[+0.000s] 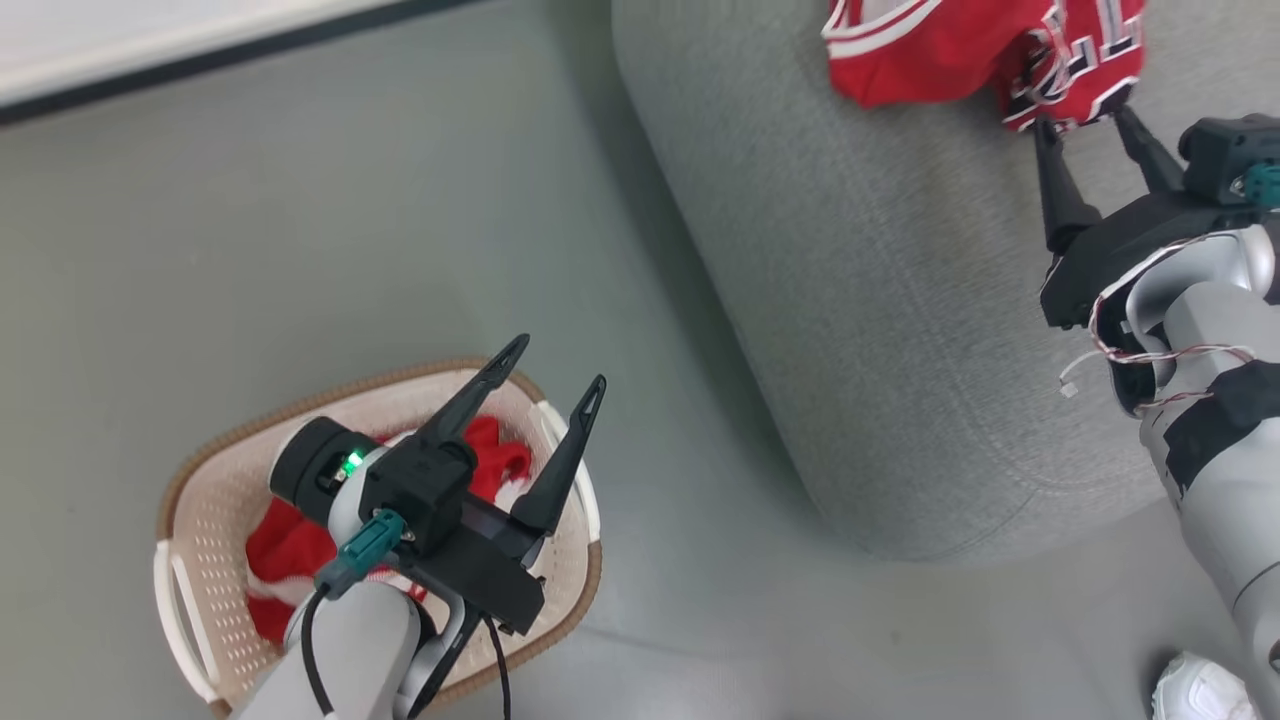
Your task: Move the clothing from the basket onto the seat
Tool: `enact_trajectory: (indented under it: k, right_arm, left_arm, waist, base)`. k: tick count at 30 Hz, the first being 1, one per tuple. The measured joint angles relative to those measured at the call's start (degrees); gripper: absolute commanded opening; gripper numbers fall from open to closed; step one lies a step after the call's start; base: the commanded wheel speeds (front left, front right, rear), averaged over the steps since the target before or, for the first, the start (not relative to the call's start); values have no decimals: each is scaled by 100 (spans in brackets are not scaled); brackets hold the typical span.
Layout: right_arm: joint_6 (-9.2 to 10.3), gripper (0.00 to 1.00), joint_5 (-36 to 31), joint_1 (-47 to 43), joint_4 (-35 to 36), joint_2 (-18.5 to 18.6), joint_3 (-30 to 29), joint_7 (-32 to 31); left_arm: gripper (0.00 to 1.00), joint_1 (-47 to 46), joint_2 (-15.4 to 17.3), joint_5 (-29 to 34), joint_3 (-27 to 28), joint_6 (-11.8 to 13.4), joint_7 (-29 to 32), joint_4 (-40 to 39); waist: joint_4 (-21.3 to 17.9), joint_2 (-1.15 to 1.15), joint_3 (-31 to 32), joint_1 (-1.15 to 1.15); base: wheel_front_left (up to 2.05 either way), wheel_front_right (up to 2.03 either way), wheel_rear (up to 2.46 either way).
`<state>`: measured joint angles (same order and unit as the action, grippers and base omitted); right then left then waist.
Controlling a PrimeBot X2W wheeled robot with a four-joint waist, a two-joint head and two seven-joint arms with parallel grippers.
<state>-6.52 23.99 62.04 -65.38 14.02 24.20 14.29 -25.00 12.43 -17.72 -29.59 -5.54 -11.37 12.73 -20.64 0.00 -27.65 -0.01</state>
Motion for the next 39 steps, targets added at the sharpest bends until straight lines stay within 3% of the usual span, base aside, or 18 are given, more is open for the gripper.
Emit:
enact_trajectory:
  k: [11, 23, 31, 39]
  right_arm:
    - [-40, 100, -181, -184, 422, -53, 175, 21]
    - [-55, 100, -211, -772, 728, -241, 320, 25]
    - [-56, 100, -151, -1536, 1049, -442, 341, 25]
    - [-56, 100, -120, -2214, 1660, -691, 393, 25]
  left_arm:
    - [100, 164, -207, -277, 196, 59, -154, 374]
    - [100, 688, -370, -478, 505, 256, -263, 876]
    - [100, 1277, -312, -667, 816, 414, -290, 923]
    - [100, 2039, -30, -803, 1416, 742, -293, 630]
  waist:
    - [0, 0, 894, 0]
    - [434, -1, 1853, 0]
    - [854, 0, 2456, 0]
    - [1210, 0, 2931, 0]
  base:
    - [0, 0, 0]
    - [0, 0, 0]
    - [0, 0, 0]
    - [0, 0, 0]
